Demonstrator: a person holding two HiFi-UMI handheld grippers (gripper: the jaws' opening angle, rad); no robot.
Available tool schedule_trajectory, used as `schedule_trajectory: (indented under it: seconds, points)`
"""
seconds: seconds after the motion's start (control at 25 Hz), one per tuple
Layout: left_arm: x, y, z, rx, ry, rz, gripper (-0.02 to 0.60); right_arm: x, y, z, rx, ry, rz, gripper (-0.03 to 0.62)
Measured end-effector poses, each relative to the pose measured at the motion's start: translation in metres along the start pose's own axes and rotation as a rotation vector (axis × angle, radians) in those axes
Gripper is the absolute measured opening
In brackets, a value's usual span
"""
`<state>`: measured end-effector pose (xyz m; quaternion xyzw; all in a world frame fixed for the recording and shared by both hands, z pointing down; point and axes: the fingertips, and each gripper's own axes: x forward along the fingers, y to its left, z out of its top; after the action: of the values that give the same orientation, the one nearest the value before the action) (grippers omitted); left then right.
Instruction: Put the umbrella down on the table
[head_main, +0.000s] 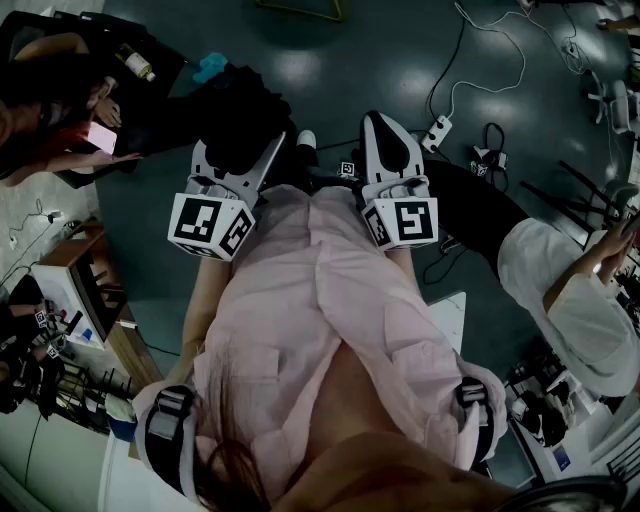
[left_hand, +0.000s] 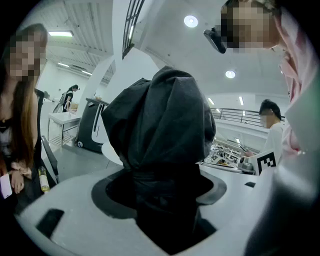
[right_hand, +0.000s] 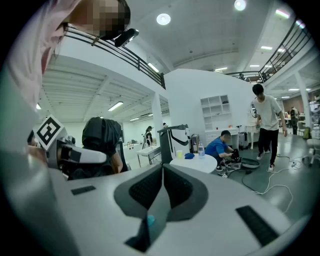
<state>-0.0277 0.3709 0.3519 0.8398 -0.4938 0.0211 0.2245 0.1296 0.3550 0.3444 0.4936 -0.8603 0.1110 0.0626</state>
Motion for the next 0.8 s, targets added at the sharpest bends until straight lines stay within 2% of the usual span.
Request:
schedule_trajectory:
  seconds: [0.56,0.8]
  points:
    - [0.005,0.001,0.002,-0.039,-0.035,0.026,0.318,-0.007,-0.012,0.001,-0.022,-0.012,0.007,0.032]
    - [0.009,0.003,0.004,-0.029,-0.057,0.037,0.318,-0.013,-0.022,0.006,-0.027,-0.055,-0.003,0.034]
